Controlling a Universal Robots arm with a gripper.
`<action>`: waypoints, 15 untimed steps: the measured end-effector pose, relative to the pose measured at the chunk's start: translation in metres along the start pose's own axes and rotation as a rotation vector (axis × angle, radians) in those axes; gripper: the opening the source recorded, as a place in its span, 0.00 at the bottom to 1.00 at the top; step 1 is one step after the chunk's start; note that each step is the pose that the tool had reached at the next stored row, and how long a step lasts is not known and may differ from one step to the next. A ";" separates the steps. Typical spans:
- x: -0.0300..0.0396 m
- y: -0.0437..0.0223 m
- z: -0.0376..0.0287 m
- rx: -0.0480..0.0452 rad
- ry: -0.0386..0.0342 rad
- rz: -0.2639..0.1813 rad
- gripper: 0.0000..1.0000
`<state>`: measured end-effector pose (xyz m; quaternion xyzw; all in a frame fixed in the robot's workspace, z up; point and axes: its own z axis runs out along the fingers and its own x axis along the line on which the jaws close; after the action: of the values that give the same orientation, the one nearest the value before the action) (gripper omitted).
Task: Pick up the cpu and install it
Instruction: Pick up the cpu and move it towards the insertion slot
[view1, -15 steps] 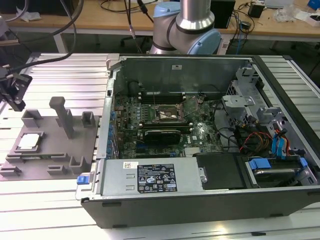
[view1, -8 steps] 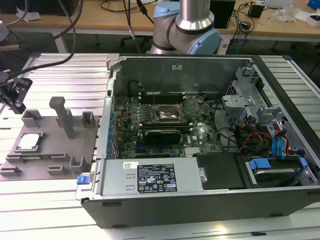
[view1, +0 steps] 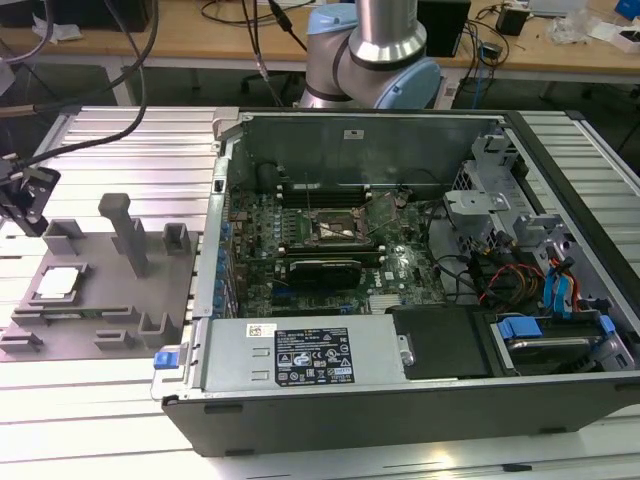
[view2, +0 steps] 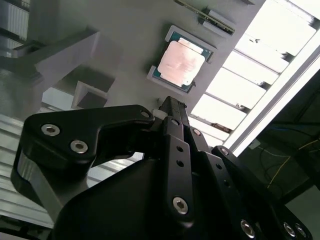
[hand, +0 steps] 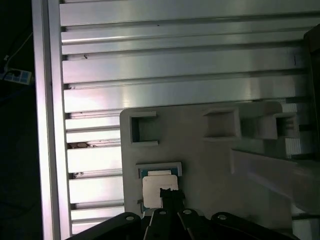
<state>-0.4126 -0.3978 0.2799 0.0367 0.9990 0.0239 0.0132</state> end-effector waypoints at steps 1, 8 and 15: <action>0.0013 -0.0002 0.0012 0.0000 0.0001 0.000 0.11; 0.0071 -0.0009 0.0068 0.0000 0.0000 -0.001 0.11; 0.0135 -0.0046 0.0201 -0.0001 0.0001 -0.004 0.11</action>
<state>-0.4258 -0.4004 0.2594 0.0345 0.9990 0.0239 0.0132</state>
